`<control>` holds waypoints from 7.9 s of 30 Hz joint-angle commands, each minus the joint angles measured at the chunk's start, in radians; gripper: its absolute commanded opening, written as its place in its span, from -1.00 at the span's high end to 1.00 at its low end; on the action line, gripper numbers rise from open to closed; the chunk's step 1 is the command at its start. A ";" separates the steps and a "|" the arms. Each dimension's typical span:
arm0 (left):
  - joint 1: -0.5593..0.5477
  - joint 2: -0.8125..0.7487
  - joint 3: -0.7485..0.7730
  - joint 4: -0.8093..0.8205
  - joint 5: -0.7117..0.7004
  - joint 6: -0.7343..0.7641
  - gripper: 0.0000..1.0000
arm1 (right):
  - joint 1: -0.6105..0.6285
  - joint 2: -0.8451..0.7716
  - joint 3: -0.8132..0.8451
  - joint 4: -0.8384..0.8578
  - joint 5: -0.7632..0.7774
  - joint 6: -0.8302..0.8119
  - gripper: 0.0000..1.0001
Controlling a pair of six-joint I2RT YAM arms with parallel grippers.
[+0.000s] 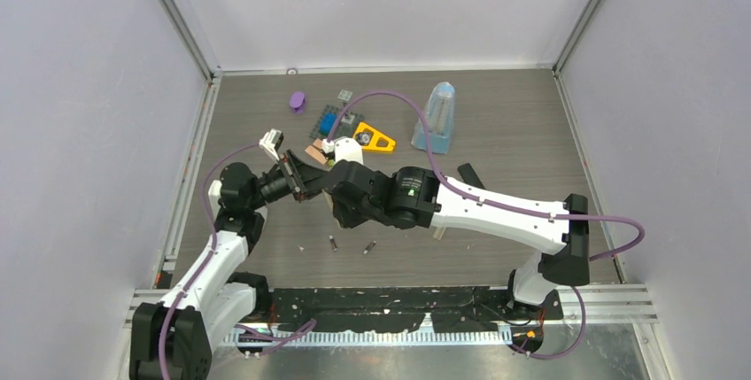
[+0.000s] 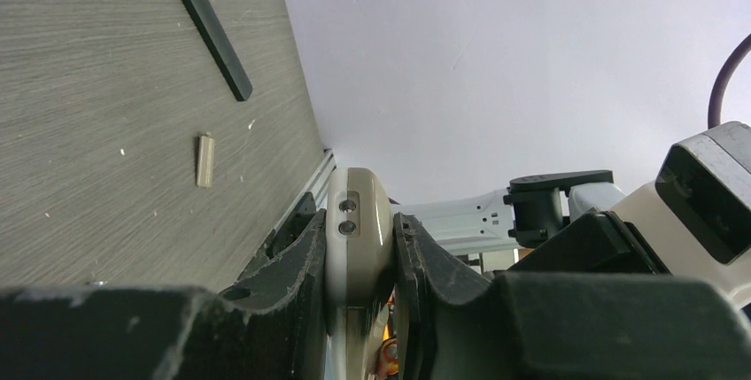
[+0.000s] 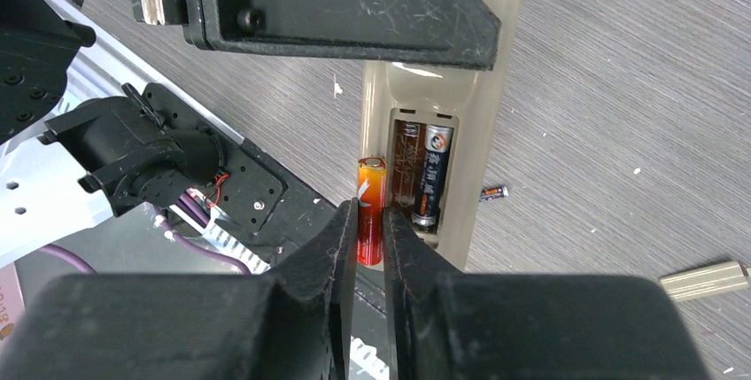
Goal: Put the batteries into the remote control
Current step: Load the battery into the remote control.
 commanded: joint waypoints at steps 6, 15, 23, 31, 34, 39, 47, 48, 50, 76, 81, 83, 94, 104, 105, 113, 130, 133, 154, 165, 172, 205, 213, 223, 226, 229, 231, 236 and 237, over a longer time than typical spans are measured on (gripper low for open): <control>-0.004 0.013 -0.004 0.100 0.061 -0.068 1.00 | -0.002 0.048 0.057 -0.029 0.062 -0.012 0.60; -0.004 0.055 -0.022 0.112 0.054 -0.050 1.00 | -0.003 -0.004 0.049 -0.032 0.087 -0.006 0.63; -0.004 0.067 -0.024 0.123 0.052 -0.049 1.00 | -0.008 0.013 0.038 -0.042 0.060 -0.003 0.63; -0.004 0.072 -0.025 0.125 0.054 -0.046 1.00 | -0.010 0.028 0.047 -0.060 0.050 0.000 0.55; -0.004 0.072 -0.026 0.128 0.054 -0.046 1.00 | -0.010 0.041 0.053 -0.061 0.032 -0.001 0.47; -0.004 0.073 -0.026 0.128 0.054 -0.048 1.00 | -0.012 0.045 0.057 -0.051 0.015 0.003 0.36; -0.004 0.081 -0.034 0.139 0.044 -0.066 1.00 | -0.043 -0.012 0.034 -0.020 0.012 0.057 0.29; -0.004 0.081 -0.036 0.146 0.041 -0.076 1.00 | -0.045 -0.024 0.026 -0.005 0.019 0.061 0.26; -0.004 0.079 -0.040 0.166 0.033 -0.103 1.00 | -0.052 -0.062 -0.006 0.027 0.015 0.074 0.21; -0.003 -0.057 -0.082 0.166 -0.127 -0.279 1.00 | -0.065 -0.253 -0.231 0.230 -0.147 0.151 0.41; -0.004 -0.063 -0.087 0.164 -0.125 -0.278 1.00 | -0.065 -0.231 -0.220 0.236 -0.145 0.158 0.51; -0.004 -0.064 -0.089 0.164 -0.123 -0.278 1.00 | -0.065 -0.223 -0.216 0.236 -0.147 0.162 0.57; -0.004 -0.069 -0.090 0.165 -0.109 -0.271 1.00 | -0.075 -0.204 -0.229 0.255 -0.153 0.201 0.86; -0.004 -0.114 -0.079 0.118 -0.091 -0.229 1.00 | -0.095 -0.195 -0.271 0.294 -0.188 0.231 0.89; -0.004 -0.117 -0.078 0.112 -0.088 -0.225 1.00 | -0.097 -0.195 -0.275 0.301 -0.190 0.232 0.90; -0.004 -0.123 -0.080 0.082 -0.102 -0.207 1.00 | -0.100 -0.245 -0.322 0.404 -0.255 0.216 0.81; -0.004 -0.124 -0.077 0.047 -0.124 -0.184 1.00 | -0.108 -0.346 -0.386 0.379 -0.220 0.262 0.24; -0.004 -0.129 -0.076 0.043 -0.123 -0.183 1.00 | -0.108 -0.323 -0.374 0.376 -0.223 0.260 0.33; -0.004 -0.123 -0.083 0.044 -0.109 -0.165 1.00 | -0.114 -0.242 -0.335 0.360 -0.210 0.262 0.73; -0.004 -0.144 -0.064 0.064 -0.045 -0.126 1.00 | -0.136 -0.203 -0.327 0.370 -0.241 0.262 0.90; -0.004 -0.151 -0.060 0.068 -0.032 -0.130 1.00 | -0.143 -0.176 -0.334 0.386 -0.262 0.265 0.89; -0.004 -0.138 -0.065 -0.050 -0.110 -0.081 1.00 | -0.186 -0.390 -0.564 0.695 -0.427 0.294 0.47; -0.004 -0.154 -0.064 -0.070 -0.116 -0.078 1.00 | -0.187 -0.375 -0.539 0.608 -0.411 0.293 0.31; -0.004 -0.159 -0.060 -0.071 -0.115 -0.077 1.00 | -0.186 -0.347 -0.508 0.515 -0.397 0.282 0.33; -0.004 -0.159 -0.059 -0.071 -0.112 -0.077 1.00 | -0.185 -0.335 -0.505 0.521 -0.402 0.282 0.38; -0.004 -0.160 -0.058 -0.071 -0.110 -0.077 1.00 | -0.185 -0.321 -0.498 0.524 -0.403 0.282 0.45; -0.004 -0.162 -0.058 -0.071 -0.108 -0.077 1.00 | -0.185 -0.314 -0.493 0.525 -0.400 0.283 0.49; -0.004 -0.162 -0.057 -0.068 -0.104 -0.076 1.00 | -0.184 -0.299 -0.480 0.524 -0.394 0.285 0.58; -0.004 -0.162 -0.057 -0.068 -0.104 -0.075 1.00 | -0.185 -0.297 -0.479 0.521 -0.393 0.285 0.61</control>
